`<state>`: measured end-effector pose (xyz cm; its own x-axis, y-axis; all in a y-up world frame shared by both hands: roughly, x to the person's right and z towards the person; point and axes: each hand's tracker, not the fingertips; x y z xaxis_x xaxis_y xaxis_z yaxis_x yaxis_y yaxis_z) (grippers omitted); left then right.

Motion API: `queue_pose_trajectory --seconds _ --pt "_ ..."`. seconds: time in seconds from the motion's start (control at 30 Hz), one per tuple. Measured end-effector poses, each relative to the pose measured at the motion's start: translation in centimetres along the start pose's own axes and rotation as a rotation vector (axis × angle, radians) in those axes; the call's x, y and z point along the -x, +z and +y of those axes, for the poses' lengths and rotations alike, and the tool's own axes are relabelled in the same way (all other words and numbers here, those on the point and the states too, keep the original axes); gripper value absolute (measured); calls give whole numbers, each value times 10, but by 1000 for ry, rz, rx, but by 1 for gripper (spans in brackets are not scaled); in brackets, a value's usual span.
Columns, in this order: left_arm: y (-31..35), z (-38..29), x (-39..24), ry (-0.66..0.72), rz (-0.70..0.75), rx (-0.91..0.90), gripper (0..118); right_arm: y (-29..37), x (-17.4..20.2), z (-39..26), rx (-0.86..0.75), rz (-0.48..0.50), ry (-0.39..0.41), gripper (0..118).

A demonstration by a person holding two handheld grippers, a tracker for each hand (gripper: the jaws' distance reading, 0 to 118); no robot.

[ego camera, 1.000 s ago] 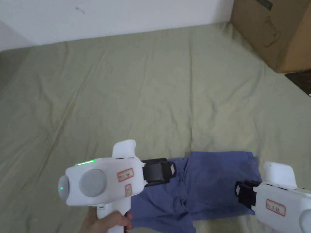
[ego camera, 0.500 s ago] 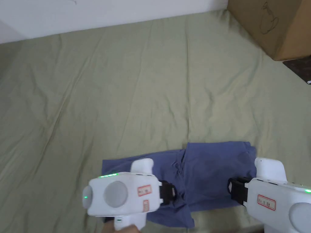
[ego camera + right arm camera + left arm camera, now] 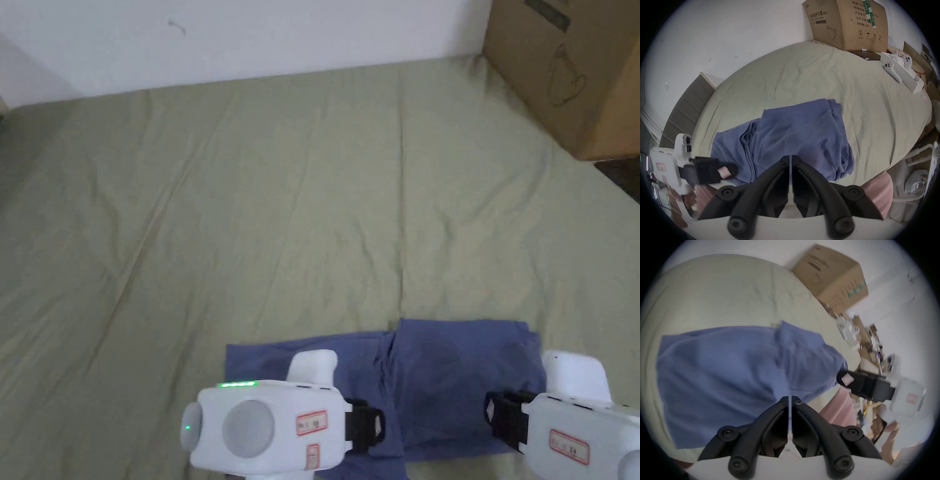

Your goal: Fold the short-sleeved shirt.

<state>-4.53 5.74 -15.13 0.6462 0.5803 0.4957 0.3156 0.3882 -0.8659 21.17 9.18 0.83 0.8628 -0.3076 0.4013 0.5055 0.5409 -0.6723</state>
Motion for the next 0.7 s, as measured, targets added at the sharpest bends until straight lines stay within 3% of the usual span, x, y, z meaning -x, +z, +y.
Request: queue_pose_trajectory --seconds 0.1,0.13,0.23,0.37,0.5,0.57,0.63,0.67,0.7 --pt "42 4 51 142 -14 -105 5 -4 7 1 5 6 15 4" --pt "55 3 69 181 -16 -132 17 -6 10 1 10 9 21 4" --pt "87 -5 104 277 37 -169 69 -12 18 1 24 11 40 4" --pt "99 -12 136 355 25 -166 82 -19 29 0 43 18 61 4" --pt "74 -16 165 469 -127 -148 92 -25 39 0 64 17 85 4" --pt "57 -21 167 538 -229 -151 85 -27 43 -1 73 18 98 4" --pt "46 -20 161 534 -302 -129 10 -29 47 0 82 11 111 4" --pt "41 -18 159 527 -272 -124 10 -29 49 0 87 8 116 4" --pt "33 -16 159 527 -145 -87 10 -30 51 0 93 1 120 4"
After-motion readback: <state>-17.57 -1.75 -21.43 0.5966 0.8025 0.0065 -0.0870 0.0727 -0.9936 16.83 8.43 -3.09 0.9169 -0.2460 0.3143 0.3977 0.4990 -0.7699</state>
